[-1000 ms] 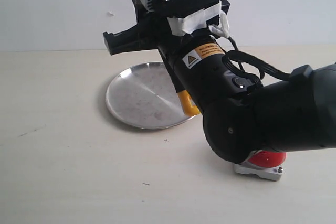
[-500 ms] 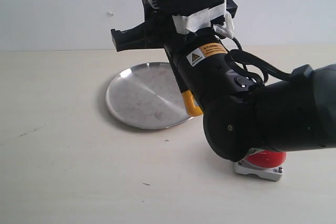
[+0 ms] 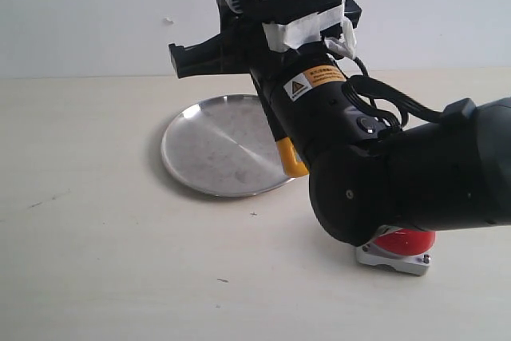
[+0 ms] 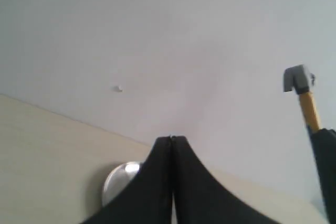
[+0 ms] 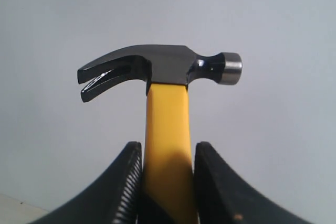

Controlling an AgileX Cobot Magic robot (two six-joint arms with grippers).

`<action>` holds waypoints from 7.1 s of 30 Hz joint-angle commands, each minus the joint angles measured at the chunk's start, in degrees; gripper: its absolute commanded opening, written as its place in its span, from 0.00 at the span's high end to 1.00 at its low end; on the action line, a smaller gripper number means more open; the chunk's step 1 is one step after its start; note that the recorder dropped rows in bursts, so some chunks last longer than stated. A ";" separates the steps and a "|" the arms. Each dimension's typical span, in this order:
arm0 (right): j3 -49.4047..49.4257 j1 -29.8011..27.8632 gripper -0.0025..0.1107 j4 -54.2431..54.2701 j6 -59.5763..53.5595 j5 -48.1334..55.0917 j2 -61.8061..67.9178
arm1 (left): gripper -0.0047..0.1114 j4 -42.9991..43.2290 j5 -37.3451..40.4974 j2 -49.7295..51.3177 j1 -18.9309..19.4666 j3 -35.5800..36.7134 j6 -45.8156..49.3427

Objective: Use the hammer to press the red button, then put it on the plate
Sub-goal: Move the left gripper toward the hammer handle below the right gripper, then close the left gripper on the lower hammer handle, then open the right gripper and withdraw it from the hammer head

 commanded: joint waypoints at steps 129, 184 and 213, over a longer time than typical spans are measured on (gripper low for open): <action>-3.43 -0.15 0.98 -1.30 4.59 0.90 -0.78 | 0.96 27.74 -40.57 61.30 -20.25 -27.75 -17.15; -3.43 -0.15 0.48 4.63 -10.85 -4.44 -0.89 | 0.96 20.63 -40.61 61.20 -19.39 -27.75 -6.67; -3.43 -0.15 0.98 45.79 -68.78 40.48 -28.01 | 0.96 42.85 -17.60 57.10 -12.18 -27.75 -7.31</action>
